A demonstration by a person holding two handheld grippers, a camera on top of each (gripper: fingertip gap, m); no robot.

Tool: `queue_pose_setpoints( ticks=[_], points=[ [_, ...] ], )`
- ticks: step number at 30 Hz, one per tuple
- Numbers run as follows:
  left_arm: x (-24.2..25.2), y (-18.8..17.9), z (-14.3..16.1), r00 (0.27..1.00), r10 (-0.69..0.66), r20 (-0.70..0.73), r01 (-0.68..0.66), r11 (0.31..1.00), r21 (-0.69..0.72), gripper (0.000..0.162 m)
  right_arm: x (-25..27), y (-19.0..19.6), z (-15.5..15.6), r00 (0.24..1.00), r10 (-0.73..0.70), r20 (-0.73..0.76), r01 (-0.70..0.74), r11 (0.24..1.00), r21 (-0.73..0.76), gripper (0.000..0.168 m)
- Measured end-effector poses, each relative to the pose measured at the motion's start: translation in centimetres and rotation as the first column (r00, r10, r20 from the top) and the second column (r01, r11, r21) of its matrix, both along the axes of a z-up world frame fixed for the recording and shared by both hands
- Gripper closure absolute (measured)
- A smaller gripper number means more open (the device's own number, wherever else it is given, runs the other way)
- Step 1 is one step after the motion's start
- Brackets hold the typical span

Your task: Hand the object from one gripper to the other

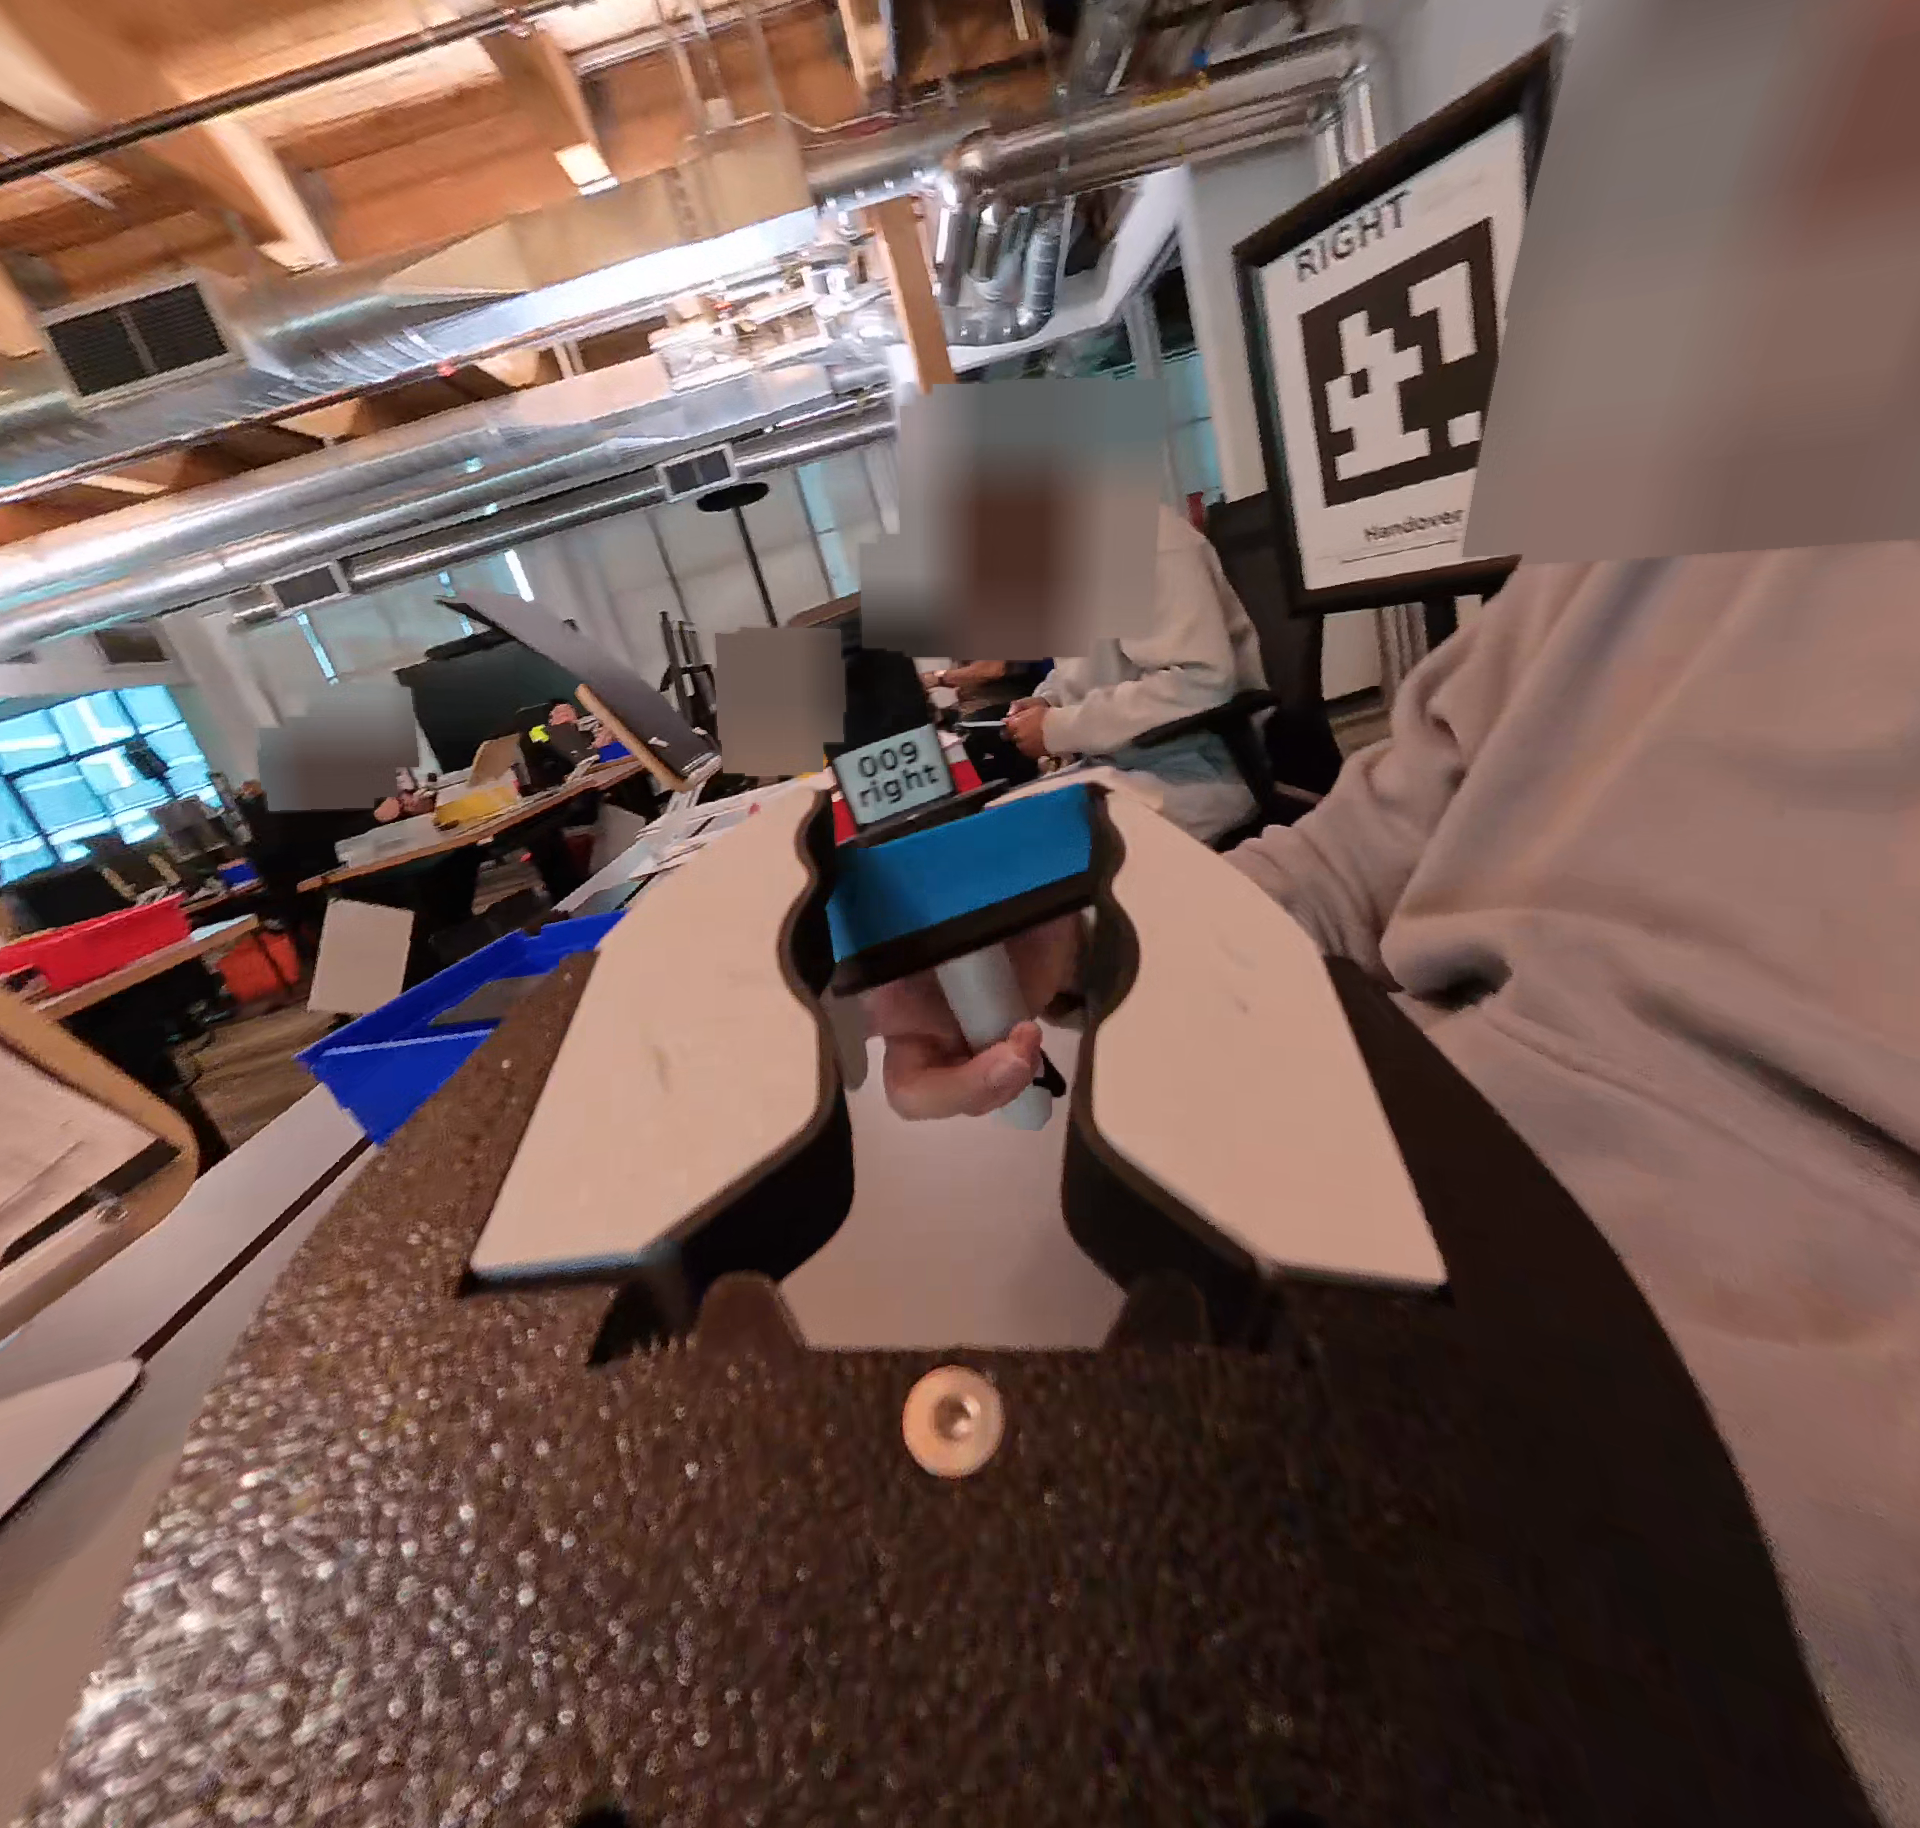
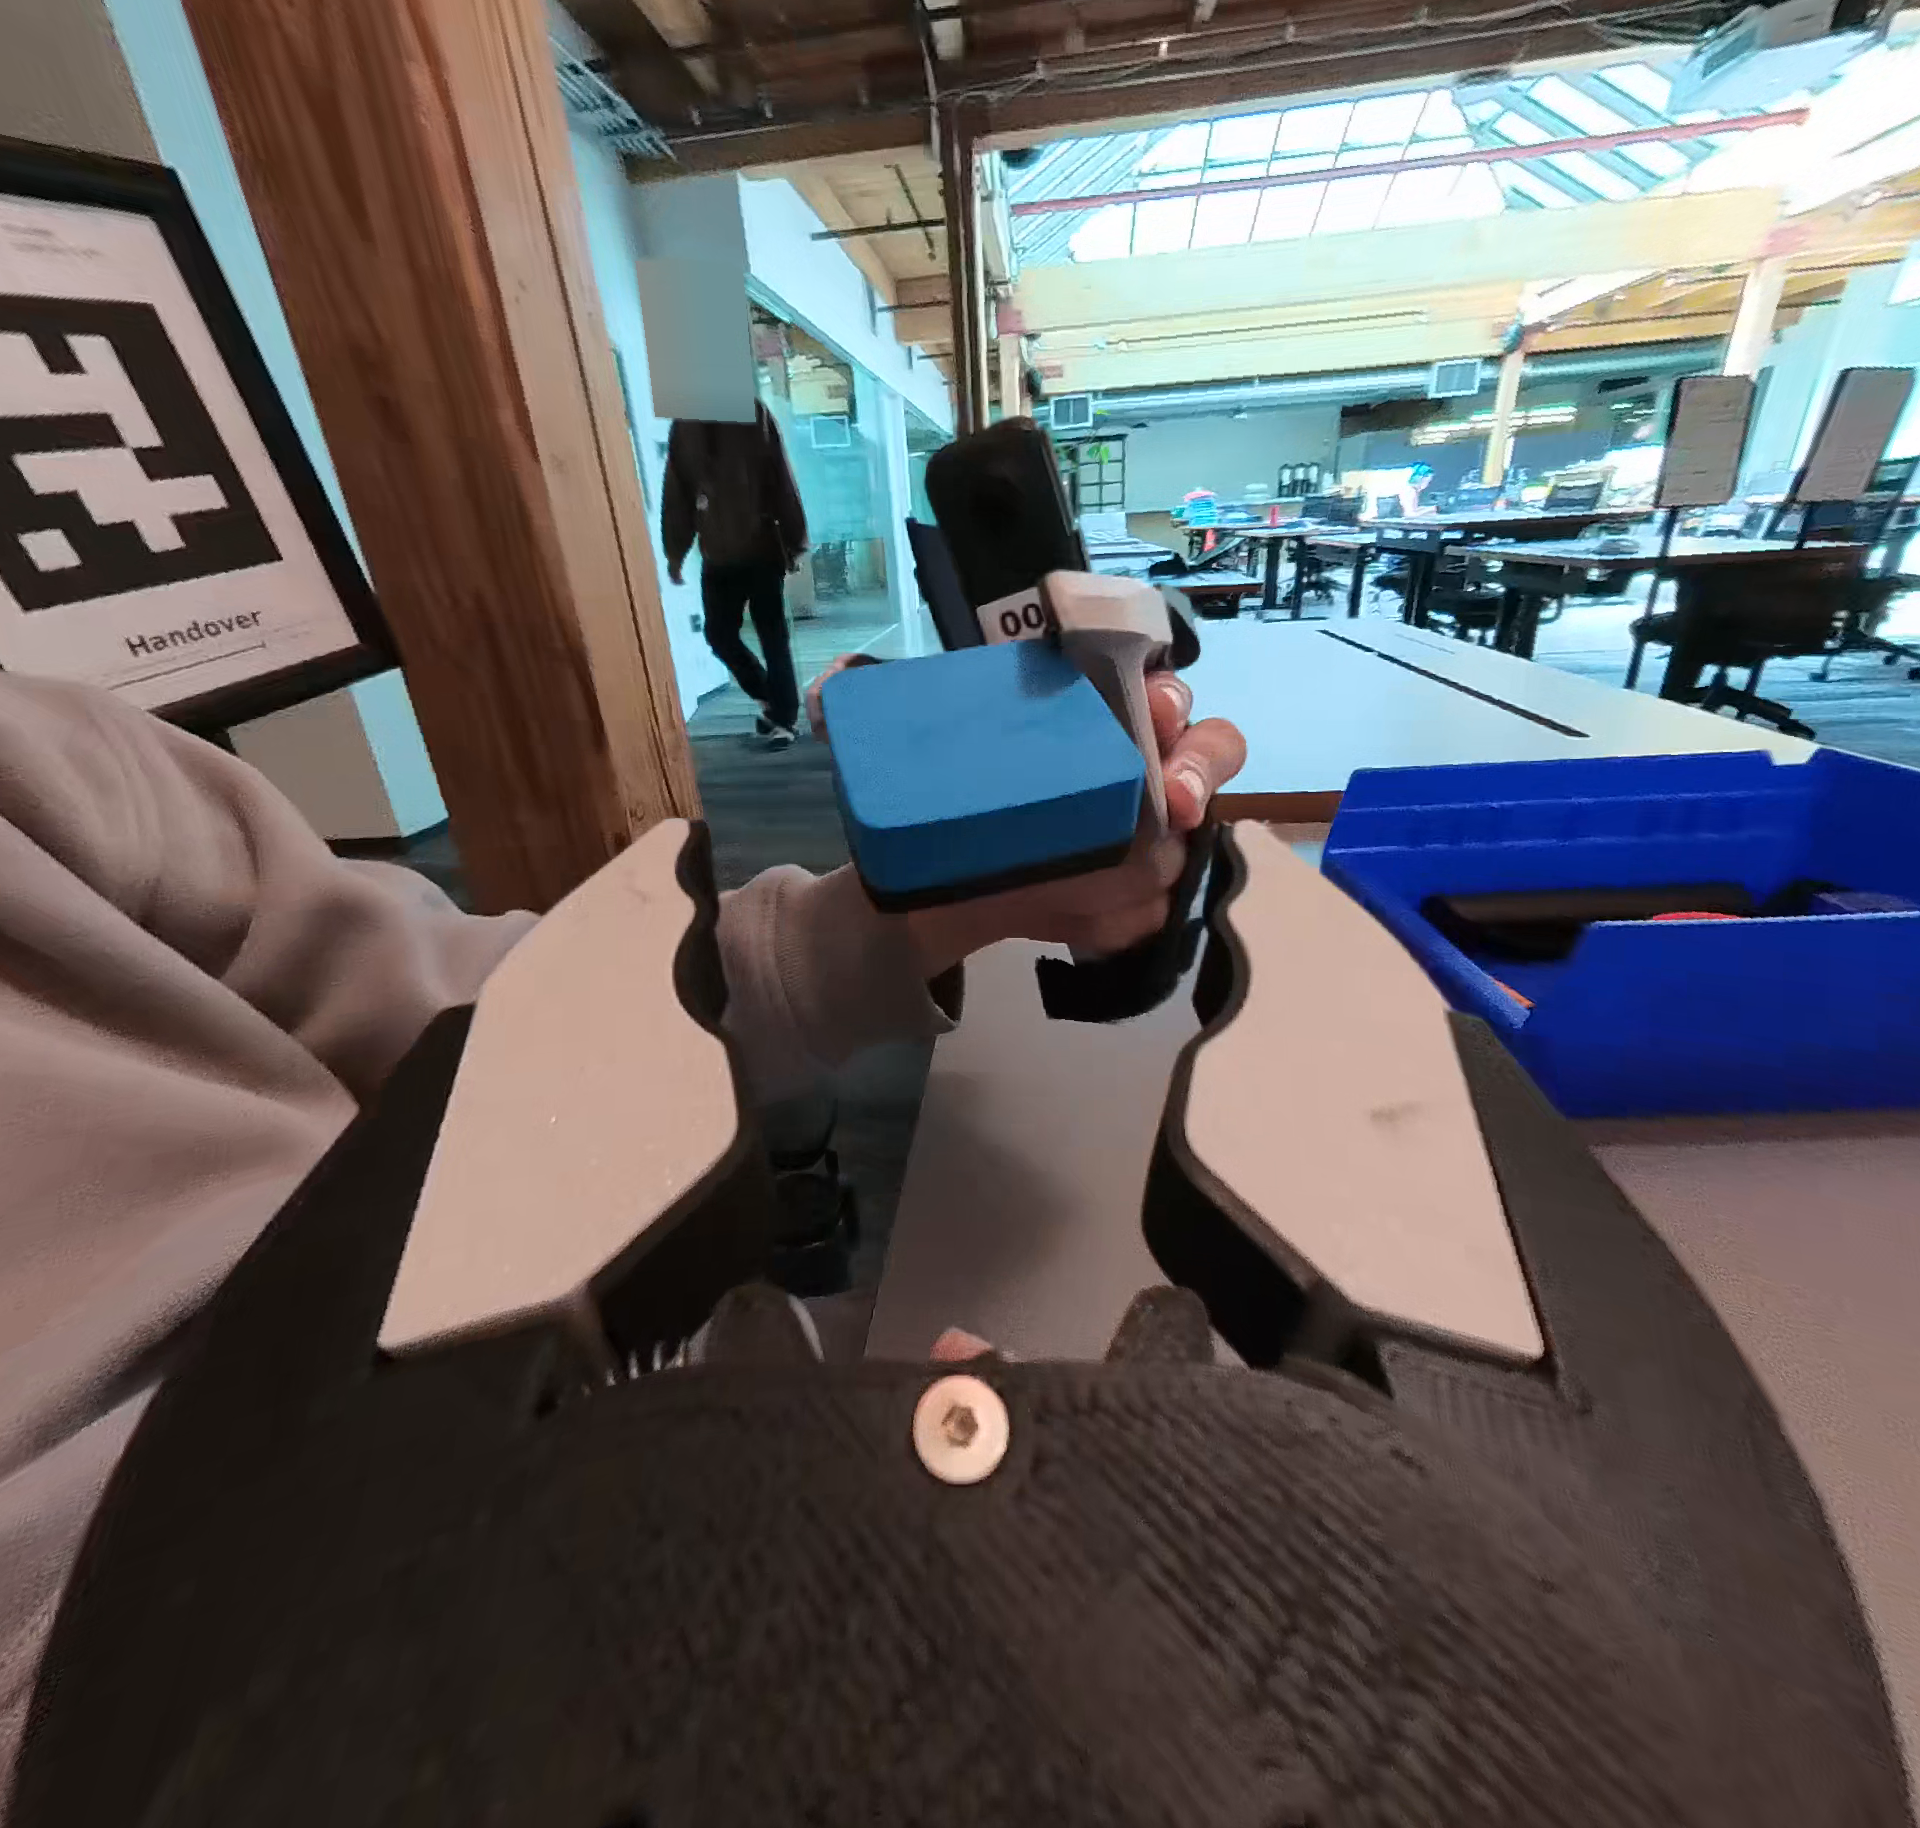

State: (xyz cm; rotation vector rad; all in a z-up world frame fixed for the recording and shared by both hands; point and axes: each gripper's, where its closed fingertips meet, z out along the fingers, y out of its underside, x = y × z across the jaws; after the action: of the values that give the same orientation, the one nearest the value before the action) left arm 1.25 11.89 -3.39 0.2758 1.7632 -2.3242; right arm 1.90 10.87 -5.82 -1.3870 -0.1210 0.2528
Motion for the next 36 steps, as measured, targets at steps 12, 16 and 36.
queue_pose_setpoints(
  ticks=[12,16,36],
  points=[
    [-1.2,-1.8,-1.5,0.993,-0.11,0.036,0.109,0.994,0.023,0.116,-1.4,0.8,-0.5,0.975,-0.048,0.217,0.03,0.996,0.084,0.107],
    [-0.8,-1.8,-1.6,0.996,-0.075,0.047,0.074,0.997,0.029,0.115,-0.9,0.8,-0.8,0.964,-0.064,0.256,0.057,0.998,0.037,0.107],
    [6.2,-0.6,-4.4,0.836,0.327,-0.441,-0.205,0.931,0.302,0.1,5.4,-2.1,-0.2,0.112,-0.393,0.913,0.543,0.793,0.274,0.108]
  ],
)
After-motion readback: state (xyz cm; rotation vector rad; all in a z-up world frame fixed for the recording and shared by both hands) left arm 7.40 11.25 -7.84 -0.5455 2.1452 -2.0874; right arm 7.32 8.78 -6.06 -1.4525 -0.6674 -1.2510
